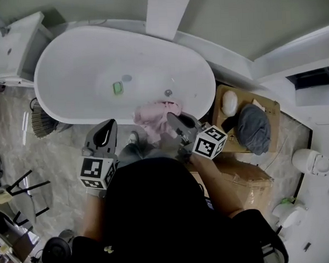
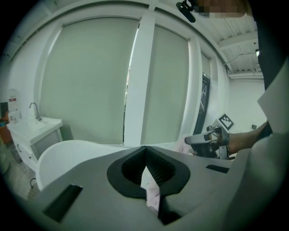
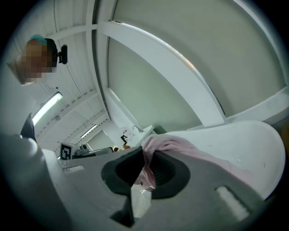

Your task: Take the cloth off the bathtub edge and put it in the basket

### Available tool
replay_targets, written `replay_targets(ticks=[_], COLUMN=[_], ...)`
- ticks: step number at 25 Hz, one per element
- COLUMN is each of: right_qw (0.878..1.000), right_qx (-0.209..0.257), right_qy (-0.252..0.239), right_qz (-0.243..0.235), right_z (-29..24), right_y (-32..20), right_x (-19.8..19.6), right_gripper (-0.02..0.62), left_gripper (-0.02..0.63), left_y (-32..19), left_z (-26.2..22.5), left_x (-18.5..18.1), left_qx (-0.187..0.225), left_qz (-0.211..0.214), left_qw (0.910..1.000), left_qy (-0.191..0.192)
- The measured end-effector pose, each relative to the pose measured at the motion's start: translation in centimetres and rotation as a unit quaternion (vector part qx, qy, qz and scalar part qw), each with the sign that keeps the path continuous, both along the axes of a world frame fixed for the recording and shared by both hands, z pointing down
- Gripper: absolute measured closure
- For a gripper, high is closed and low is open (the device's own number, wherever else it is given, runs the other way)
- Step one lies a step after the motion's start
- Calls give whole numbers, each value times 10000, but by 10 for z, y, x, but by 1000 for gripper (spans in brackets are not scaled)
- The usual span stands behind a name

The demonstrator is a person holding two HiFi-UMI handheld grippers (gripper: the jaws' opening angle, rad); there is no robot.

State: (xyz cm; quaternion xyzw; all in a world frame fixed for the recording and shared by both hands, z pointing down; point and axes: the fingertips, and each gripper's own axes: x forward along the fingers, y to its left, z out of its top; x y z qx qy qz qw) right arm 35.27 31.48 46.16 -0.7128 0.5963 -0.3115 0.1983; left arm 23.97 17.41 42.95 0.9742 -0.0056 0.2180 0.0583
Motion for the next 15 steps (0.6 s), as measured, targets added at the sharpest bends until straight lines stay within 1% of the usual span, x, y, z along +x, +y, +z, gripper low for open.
replay_targets(ticks=[7,10,13,15], right_qw=[9978,9954,9919,9887], right_qx=[458,607,727,769], right_qy=[248,311,327,331], right_qz=[-418,-677,-987,-1244], right_z=[-65,-83,-95,-98], right_y=[-24,-34,-54,-85], right_x=[-9,-14,-27,-45], right_gripper=[555,555,555,555], left_gripper=[594,594,594,594], left_y=[-11,-13,-23,-47], left_z=[-23,-27,-26,-22], left_x=[-19,-33,-54,-79], left_qx=[101,152,163,143], left_qz=[-471,-696,-973,-1233], left_qw=[9984,9970,9947,9919], left_qy=[283,311,299,285])
